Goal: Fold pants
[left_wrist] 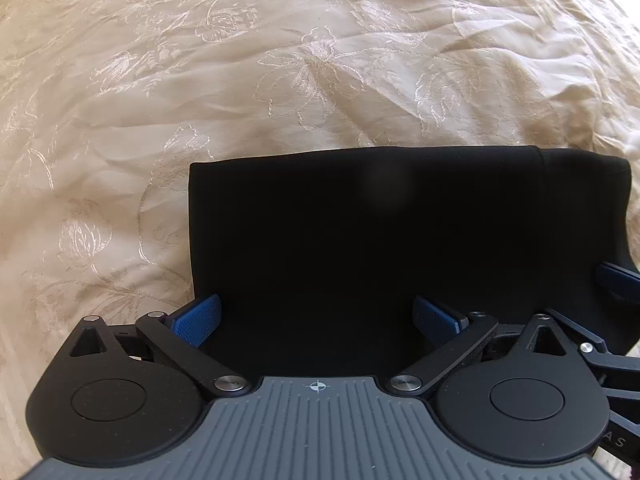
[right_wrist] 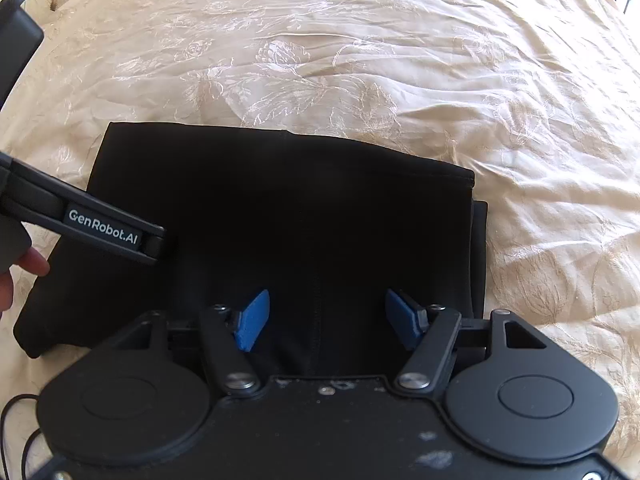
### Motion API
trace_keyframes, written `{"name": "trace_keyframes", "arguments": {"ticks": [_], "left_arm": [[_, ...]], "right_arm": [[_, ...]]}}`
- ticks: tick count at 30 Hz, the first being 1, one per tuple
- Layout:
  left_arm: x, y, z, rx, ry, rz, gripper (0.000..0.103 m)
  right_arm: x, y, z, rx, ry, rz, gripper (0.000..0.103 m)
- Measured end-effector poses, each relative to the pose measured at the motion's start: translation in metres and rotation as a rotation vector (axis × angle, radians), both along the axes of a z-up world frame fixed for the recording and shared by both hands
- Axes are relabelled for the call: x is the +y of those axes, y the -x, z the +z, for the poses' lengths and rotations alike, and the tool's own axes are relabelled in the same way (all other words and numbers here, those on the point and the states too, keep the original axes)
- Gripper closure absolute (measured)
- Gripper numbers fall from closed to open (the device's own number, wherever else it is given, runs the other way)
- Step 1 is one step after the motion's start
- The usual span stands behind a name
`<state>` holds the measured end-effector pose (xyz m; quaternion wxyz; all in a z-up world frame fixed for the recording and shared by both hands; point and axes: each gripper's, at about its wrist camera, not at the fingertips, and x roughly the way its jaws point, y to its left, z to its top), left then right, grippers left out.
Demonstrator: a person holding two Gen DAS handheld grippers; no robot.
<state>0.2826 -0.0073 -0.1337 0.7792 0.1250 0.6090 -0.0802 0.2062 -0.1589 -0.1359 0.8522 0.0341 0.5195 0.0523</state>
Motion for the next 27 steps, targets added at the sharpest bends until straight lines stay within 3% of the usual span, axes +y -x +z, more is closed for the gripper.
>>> {"name": "trace_keyframes", "arguments": {"ticks": [8,14,20,27], "left_arm": [[0.011,-0.004,0.0,-0.01,0.033,0.025,0.0],[0.017,-0.004,0.002,-0.008,0.051,0.058,0.0],[0.022,-0.009,0.001,0.014,0.055,0.056,0.0],[0.021,-0.012,0.0,0.019,0.052,0.06,0.0]], "right_arm": [[0.003,-0.01,-0.002,0.032,0.006,-0.007,0.033],[0.005,-0.032,-0.002,0.125,0.01,-0.032,0.031],[0.009,-0.053,-0.003,0.199,0.004,-0.034,0.023],[0.005,-0.06,-0.009,0.211,-0.037,-0.035,0.016]]}}
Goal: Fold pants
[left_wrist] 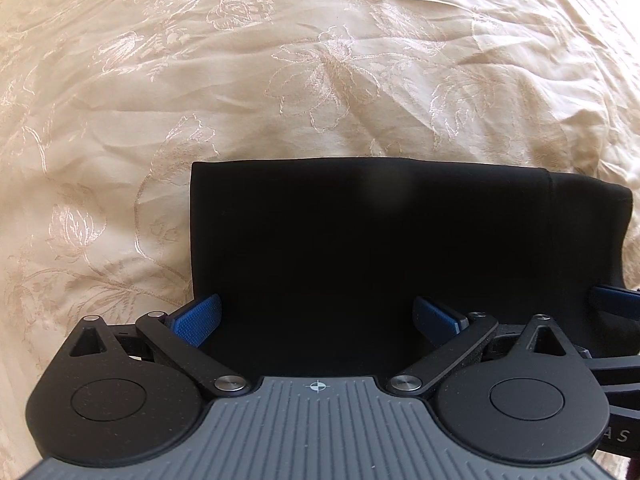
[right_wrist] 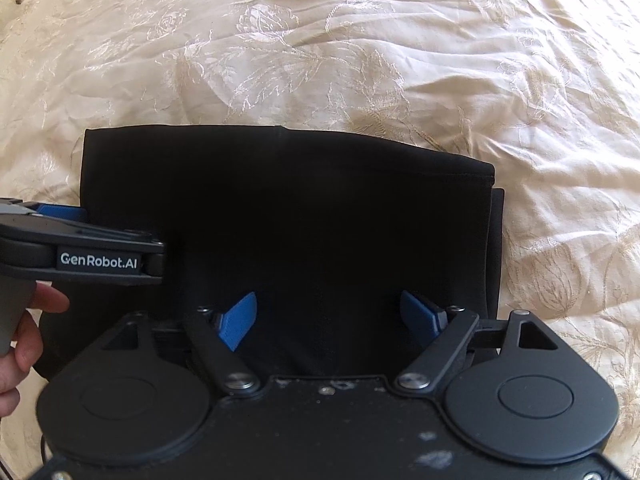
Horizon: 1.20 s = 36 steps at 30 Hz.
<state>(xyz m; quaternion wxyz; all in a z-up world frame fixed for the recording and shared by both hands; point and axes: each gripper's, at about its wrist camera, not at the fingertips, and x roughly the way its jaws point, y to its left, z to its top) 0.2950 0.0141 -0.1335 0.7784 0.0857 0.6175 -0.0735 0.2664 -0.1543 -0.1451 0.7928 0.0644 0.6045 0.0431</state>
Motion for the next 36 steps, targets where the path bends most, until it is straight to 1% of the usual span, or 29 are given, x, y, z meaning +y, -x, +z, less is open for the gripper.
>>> {"name": "trace_keyframes", "arguments": {"ticks": [3,8,10,12,14,18,20,22,24,26,28,31,32,33,36], "left_arm": [[-0.001,0.001,0.001,-0.005,0.001,-0.002,0.0],[-0.001,0.004,0.005,-0.012,0.005,-0.003,0.0],[0.001,0.006,0.012,-0.032,0.013,0.001,0.008],[0.004,0.008,0.022,-0.06,0.02,0.011,0.016],[0.008,0.01,0.029,-0.074,0.029,0.02,0.017],[0.02,0.014,0.041,-0.108,0.041,0.046,0.017],[0.025,0.015,0.04,-0.102,0.04,0.055,0.017],[0.027,0.016,0.035,-0.082,0.027,0.062,0.017],[0.027,0.017,0.036,-0.086,-0.003,0.066,0.028],[0.024,0.02,0.043,-0.128,0.012,0.052,0.028],[0.019,0.016,0.048,-0.164,0.015,0.046,0.028],[0.007,-0.003,0.04,-0.157,-0.009,0.038,0.028],[0.002,-0.012,0.034,-0.151,-0.027,0.038,0.027],[-0.002,-0.02,0.026,-0.144,-0.048,0.037,0.025],[-0.011,-0.037,0.016,-0.135,-0.088,0.022,0.023]], "right_arm": [[-0.004,0.0,-0.001,-0.009,-0.017,0.009,0.015],[-0.005,0.008,0.002,-0.031,-0.009,0.018,0.017],[-0.006,0.011,0.006,-0.035,-0.014,0.011,0.018],[-0.011,0.014,0.014,-0.042,-0.028,-0.021,0.023],[-0.022,0.016,0.02,-0.047,-0.046,-0.057,0.024],[-0.053,0.026,0.035,-0.104,-0.038,-0.183,0.024],[-0.07,0.029,0.037,-0.112,-0.027,-0.24,0.024],[-0.086,0.03,0.032,-0.096,-0.016,-0.28,0.024],[-0.096,0.03,0.027,-0.075,0.016,-0.308,0.024],[-0.098,0.032,0.034,-0.111,0.04,-0.303,0.024],[-0.094,0.03,0.044,-0.163,0.063,-0.271,0.024],[-0.082,0.017,0.048,-0.2,0.083,-0.217,0.024],[-0.08,0.012,0.045,-0.2,0.085,-0.218,0.024],[-0.08,0.007,0.041,-0.192,0.084,-0.227,0.024],[-0.083,-0.011,0.021,-0.129,0.102,-0.276,0.025]]}}
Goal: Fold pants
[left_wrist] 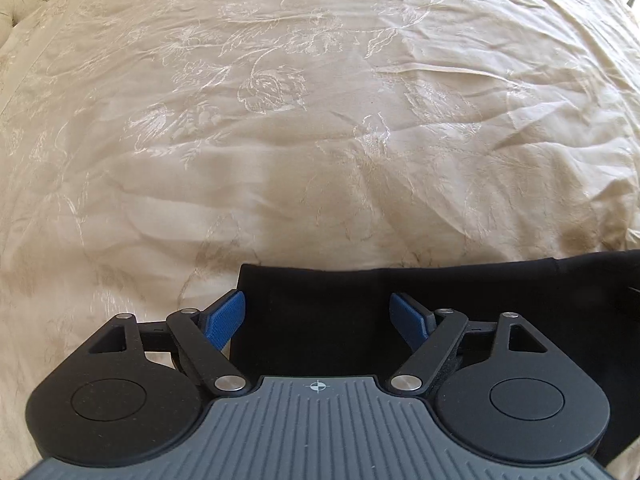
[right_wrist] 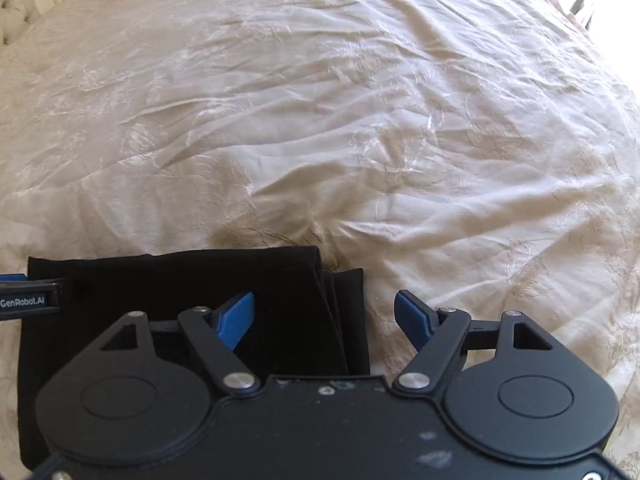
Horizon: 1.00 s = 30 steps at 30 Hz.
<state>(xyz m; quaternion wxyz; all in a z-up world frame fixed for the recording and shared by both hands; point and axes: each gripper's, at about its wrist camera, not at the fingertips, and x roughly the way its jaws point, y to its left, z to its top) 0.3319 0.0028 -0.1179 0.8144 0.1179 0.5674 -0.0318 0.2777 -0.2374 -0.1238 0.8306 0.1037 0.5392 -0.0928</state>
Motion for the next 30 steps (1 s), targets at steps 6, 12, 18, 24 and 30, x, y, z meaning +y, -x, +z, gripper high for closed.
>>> {"name": "trace_keyframes", "arguments": {"ticks": [6,12,18,24,30], "left_arm": [[0.008,-0.002,0.018,-0.031,0.044,-0.004,0.024],[0.039,0.032,0.026,-0.02,0.106,0.035,0.024],[0.067,0.068,0.004,0.049,0.139,0.057,0.022],[0.071,0.052,-0.004,0.071,0.244,0.092,0.016],[0.045,0.033,-0.016,0.086,0.247,0.009,0.005]], "right_arm": [[-0.012,-0.004,-0.014,0.023,-0.086,-0.049,0.025],[-0.021,0.026,-0.019,0.065,-0.157,-0.004,0.024],[-0.032,0.063,-0.032,0.072,-0.295,-0.041,0.02],[-0.042,0.057,-0.042,0.08,-0.371,-0.068,0.017],[-0.038,0.049,-0.042,0.07,-0.375,-0.044,0.019]]}}
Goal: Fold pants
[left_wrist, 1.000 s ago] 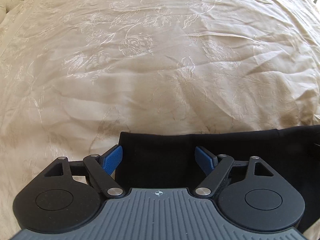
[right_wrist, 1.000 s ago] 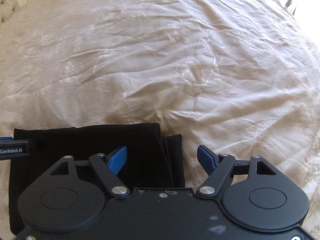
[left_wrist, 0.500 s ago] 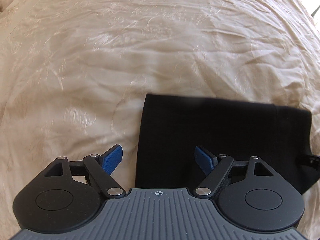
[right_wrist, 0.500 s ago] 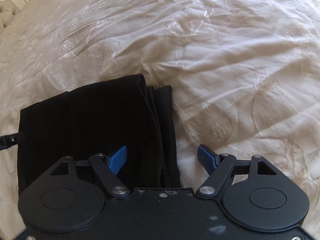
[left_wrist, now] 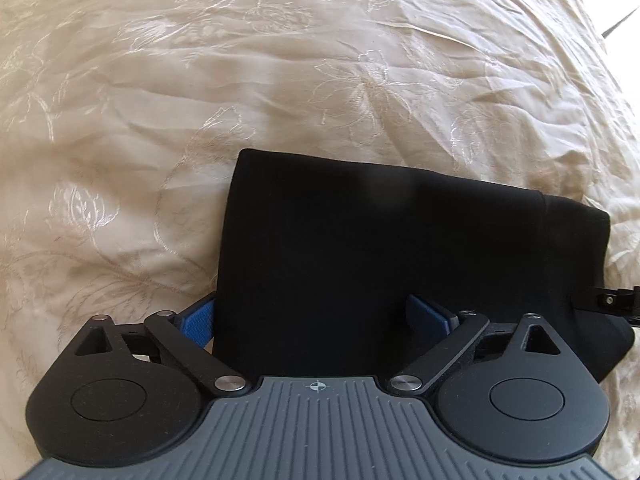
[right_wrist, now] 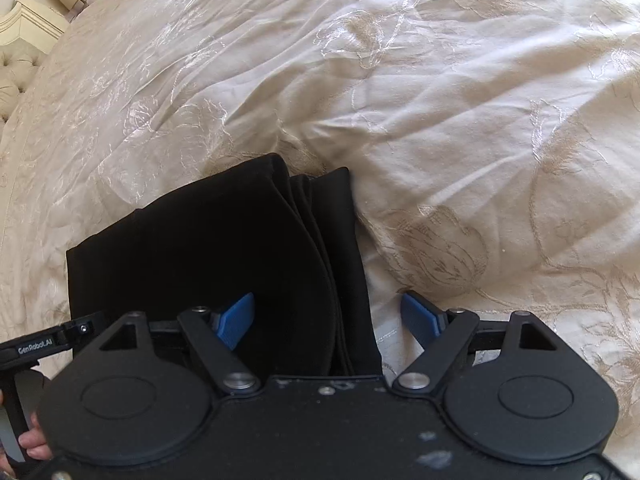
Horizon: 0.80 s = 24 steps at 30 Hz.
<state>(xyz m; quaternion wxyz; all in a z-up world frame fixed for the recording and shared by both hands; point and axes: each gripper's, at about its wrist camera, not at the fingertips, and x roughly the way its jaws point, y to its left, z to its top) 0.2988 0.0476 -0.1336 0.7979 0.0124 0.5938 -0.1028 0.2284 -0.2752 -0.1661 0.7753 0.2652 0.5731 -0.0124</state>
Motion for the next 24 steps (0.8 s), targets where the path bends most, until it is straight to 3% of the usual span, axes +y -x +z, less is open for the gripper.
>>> {"name": "trace_keyframes", "arguments": {"ticks": [2,4,5,7,9,12,18,24], "left_arm": [[0.0,-0.001,0.001,0.006,0.018,0.011,0.007],[0.003,0.003,0.004,0.0,0.036,0.018,0.015],[0.006,0.005,0.006,-0.008,0.039,0.022,0.025],[0.007,0.01,0.013,-0.024,0.03,0.033,0.04],[0.008,0.013,0.02,-0.039,0.017,0.05,0.063],[0.007,0.018,0.032,-0.055,0.009,0.077,0.078],[0.0,0.032,0.059,-0.119,-0.056,0.082,0.086],[0.038,0.045,0.077,-0.143,-0.084,0.145,0.087]], "right_arm": [[0.005,0.001,0.001,-0.012,-0.008,0.01,0.021],[0.013,-0.001,0.003,-0.024,-0.023,0.029,0.033],[0.016,0.001,0.005,-0.03,-0.009,0.032,0.035],[0.02,0.004,0.012,-0.048,0.018,0.045,0.05],[0.021,0.009,0.02,-0.059,0.022,0.034,0.063],[0.017,0.016,0.034,-0.078,0.007,0.019,0.076],[0.052,0.022,0.067,-0.12,0.143,0.114,0.08],[0.093,0.027,0.085,-0.131,0.123,0.15,0.08]]}}
